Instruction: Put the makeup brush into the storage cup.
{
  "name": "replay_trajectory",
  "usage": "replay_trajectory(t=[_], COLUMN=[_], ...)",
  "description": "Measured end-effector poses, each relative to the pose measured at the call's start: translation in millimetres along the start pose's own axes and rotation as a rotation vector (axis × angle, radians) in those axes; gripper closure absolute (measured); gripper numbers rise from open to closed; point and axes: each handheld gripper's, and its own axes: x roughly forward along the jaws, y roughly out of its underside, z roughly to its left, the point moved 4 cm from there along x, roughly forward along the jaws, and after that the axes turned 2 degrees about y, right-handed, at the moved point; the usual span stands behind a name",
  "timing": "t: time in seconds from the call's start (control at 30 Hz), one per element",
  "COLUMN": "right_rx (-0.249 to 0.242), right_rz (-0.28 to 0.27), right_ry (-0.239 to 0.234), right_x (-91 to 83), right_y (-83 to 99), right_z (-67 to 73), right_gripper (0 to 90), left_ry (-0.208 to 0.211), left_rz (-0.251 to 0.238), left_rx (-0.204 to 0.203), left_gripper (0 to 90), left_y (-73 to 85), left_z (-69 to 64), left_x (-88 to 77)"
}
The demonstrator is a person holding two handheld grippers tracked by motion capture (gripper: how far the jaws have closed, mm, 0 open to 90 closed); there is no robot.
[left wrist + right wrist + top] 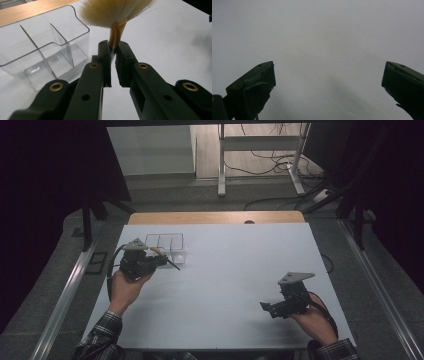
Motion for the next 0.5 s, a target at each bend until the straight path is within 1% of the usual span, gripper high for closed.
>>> replay_trajectory(t=[0.2,0.37,0.5], right_rx=[0.042,0.071,0.087], right_rz=[-0.014,-0.027,-0.025], right_ry=[0.044,0.064,0.077], right_x=[-8.6,-14.9,-18.8], right_y=[6.5,11.6,15.9], right_z=[-11.9,-19.4,-23.3], right_gripper=[0.0,0.0,0.0], left_ry=[-0.004,-0.006,-0.006], left_rz=[-0.003,-0.006,-0.009], left_rx=[0.005,0.007,0.01], left_gripper=[82.8,82.8,82.8], left_y=[-3.1,-5.2,-7.2], left_z=[2.0,3.2,3.7], left_x=[-0.1,0.0,-0.1])
